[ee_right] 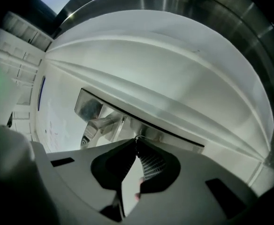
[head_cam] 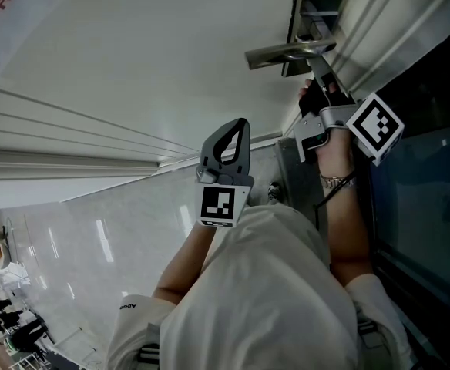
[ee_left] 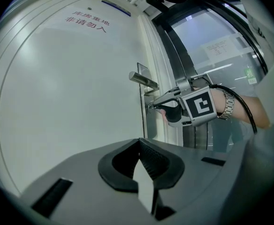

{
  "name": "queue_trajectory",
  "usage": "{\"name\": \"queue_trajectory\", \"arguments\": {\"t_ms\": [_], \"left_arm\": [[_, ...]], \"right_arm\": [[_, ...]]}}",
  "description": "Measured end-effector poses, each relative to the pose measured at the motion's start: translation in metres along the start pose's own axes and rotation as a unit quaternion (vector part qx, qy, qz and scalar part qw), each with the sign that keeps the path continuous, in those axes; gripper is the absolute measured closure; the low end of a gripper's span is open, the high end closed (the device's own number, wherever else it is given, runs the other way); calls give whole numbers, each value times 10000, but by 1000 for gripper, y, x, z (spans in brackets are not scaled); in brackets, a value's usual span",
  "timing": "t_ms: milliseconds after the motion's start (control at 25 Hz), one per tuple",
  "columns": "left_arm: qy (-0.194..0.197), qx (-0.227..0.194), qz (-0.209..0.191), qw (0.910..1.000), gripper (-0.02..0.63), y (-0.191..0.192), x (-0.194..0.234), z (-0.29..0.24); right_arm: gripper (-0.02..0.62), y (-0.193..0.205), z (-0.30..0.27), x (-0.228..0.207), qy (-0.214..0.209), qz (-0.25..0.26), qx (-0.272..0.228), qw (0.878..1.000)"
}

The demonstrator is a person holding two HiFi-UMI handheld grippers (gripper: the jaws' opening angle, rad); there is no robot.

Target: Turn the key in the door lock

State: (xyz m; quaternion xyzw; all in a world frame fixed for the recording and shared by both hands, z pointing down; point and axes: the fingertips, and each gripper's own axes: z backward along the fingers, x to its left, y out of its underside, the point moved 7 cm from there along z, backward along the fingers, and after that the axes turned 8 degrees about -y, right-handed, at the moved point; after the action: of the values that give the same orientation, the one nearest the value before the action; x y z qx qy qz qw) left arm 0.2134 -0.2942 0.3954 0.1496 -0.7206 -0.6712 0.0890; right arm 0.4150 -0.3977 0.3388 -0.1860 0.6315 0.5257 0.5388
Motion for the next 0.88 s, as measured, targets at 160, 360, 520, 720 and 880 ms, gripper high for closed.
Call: {"name": "queue_trajectory", "arguments": {"t_ms": [160, 360, 520, 720, 880], "left_arm": [[-23, 13, 28, 10000, 597, 0, 1, 0], [-84, 12, 22, 10000, 597, 0, 2, 1], [-134, 19, 41, 9999, 598, 0, 3, 5], [-175, 0, 45, 9998, 597, 1, 4, 6], [-171, 18, 46, 9998, 598, 1, 3, 7]], "right_arm": [[574, 1, 0, -2, -76, -580, -115, 9982], [568, 2, 0, -5, -184, -1248, -213, 9918], [563, 3, 0, -6, -262, -1656, -297, 9854], [551, 2, -1, -7, -377, -1293, -139, 9908], [548, 1, 0, -4, -374, -478, 147, 9981]]}}
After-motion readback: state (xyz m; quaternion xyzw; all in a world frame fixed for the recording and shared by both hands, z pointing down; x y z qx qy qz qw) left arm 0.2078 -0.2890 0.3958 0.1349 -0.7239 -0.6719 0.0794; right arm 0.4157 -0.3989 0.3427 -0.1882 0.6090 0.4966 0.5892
